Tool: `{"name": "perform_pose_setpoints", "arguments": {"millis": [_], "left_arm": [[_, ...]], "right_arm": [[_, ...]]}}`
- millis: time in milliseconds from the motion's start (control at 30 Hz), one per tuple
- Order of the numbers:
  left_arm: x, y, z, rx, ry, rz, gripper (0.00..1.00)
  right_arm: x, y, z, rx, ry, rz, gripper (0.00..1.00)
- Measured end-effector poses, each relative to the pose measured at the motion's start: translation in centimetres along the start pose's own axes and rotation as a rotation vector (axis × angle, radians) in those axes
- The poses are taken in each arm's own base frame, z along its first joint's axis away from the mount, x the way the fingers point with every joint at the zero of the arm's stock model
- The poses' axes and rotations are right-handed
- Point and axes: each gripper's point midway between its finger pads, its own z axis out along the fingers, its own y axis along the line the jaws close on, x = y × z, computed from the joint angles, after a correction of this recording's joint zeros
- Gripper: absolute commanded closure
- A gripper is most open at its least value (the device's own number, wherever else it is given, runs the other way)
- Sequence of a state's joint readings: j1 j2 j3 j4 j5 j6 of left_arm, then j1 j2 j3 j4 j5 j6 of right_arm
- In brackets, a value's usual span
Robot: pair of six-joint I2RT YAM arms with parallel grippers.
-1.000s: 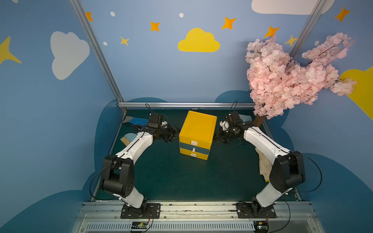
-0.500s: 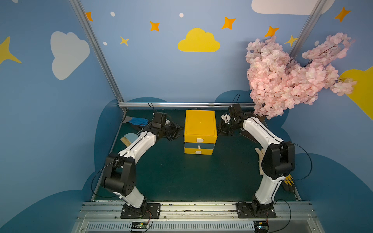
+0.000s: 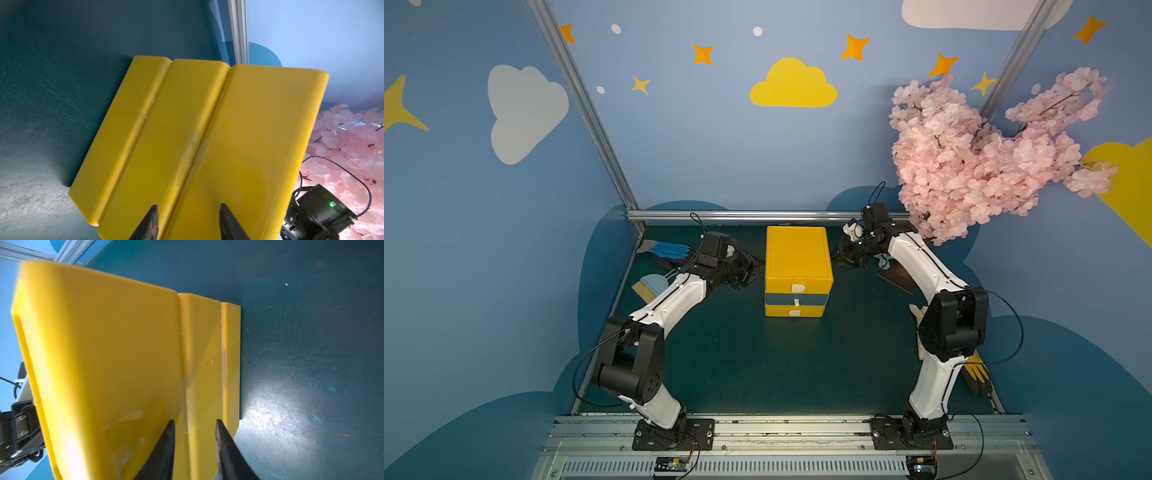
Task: Take the keys out of the drawer
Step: Adjust the storage box at the center of the board, then open the drawer in the storage box.
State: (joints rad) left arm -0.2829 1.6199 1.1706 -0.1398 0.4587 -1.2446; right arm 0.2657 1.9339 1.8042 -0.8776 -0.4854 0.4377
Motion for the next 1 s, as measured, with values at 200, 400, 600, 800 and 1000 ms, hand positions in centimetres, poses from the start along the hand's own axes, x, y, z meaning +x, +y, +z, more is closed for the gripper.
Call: {"name": "perform_pose_setpoints", "arguments": {"millis": [200, 400, 600, 800, 1000], "left_arm": [[-0.1, -0.1, -1.4, -0.062, -0.08, 0.05, 0.51], [2.2, -3.1, -8.4, -0.064, -0.259, 0.147, 0.51], [7.0, -4.8, -11.6, -0.029, -0.294, 0.209, 0.51], [12.6, -2.3, -8.5, -0.103, -0.205, 0.22, 0.51], [16.5, 0.0, -5.3, -0.145, -0.16, 0.179, 0.51]], "right_arm": [[-0.3, 1.1, -2.3, 0.022, -0.017, -0.025, 0.57], [-0.1, 3.2, -6.5, 0.07, -0.091, -0.081, 0.49], [1.3, 6.3, -9.3, 0.095, -0.154, -0.186, 0.41], [3.1, 7.0, -8.0, 0.111, -0.108, -0.215, 0.4], [3.6, 5.7, -7.4, 0.154, -0.084, -0.184, 0.41]]}}
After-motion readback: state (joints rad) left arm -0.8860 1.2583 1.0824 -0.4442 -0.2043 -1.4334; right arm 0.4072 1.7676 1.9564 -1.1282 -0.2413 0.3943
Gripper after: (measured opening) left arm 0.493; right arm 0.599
